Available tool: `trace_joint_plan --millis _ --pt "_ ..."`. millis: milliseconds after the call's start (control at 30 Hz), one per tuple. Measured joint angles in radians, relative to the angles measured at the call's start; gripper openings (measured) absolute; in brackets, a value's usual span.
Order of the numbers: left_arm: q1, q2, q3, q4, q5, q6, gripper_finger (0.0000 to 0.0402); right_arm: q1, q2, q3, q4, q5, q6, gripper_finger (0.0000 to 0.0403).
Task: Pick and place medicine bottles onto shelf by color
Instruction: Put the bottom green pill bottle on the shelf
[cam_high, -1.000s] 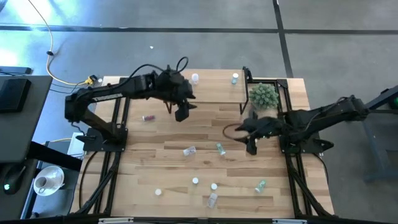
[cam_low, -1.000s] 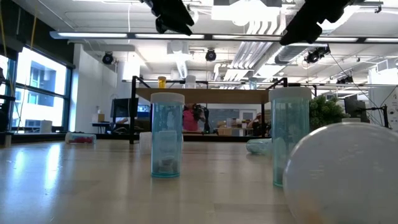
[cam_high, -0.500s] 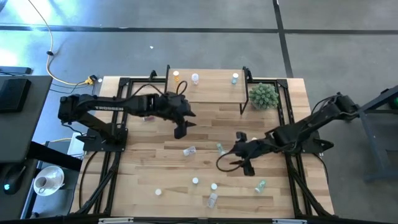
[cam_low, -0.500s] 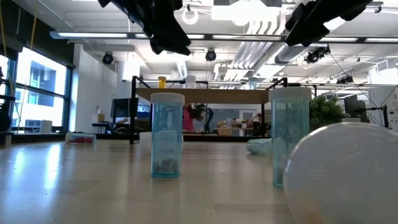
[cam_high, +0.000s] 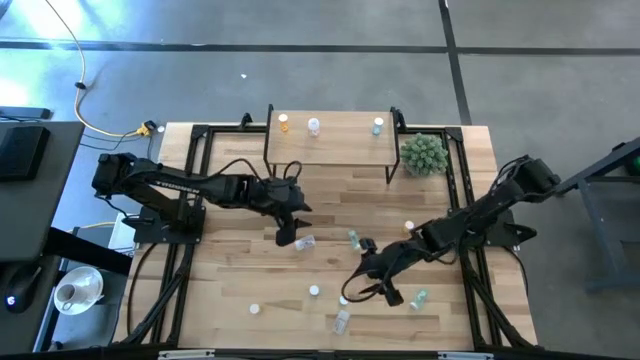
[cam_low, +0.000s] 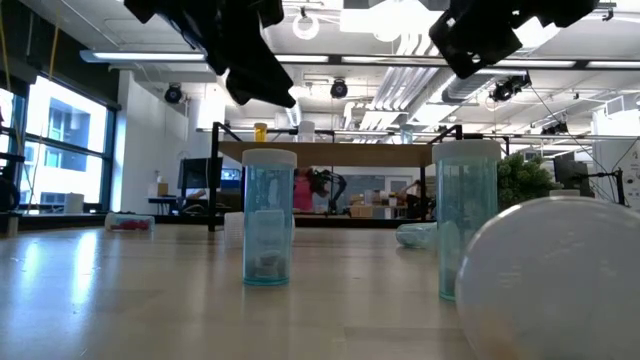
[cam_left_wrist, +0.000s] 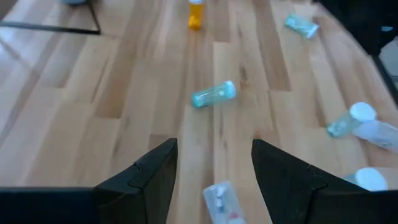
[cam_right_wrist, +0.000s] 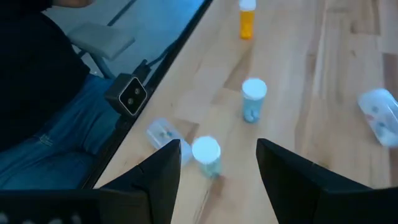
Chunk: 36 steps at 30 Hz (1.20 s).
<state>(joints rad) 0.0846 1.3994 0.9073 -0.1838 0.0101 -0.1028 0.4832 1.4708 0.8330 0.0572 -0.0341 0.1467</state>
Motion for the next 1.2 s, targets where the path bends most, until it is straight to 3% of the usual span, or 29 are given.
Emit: trace_joint_plan --millis 433,1200 --pt "-0.022 0.000 0.000 0.004 0.000 -0.010 0.0197 0.029 0.202 0.000 0.245 -0.027 -0.043 0.0200" --pt "-0.022 0.000 0.000 0.002 0.000 -0.010 0.0197 0.041 0.323 0.000 0.340 0.012 -0.077 0.0200"
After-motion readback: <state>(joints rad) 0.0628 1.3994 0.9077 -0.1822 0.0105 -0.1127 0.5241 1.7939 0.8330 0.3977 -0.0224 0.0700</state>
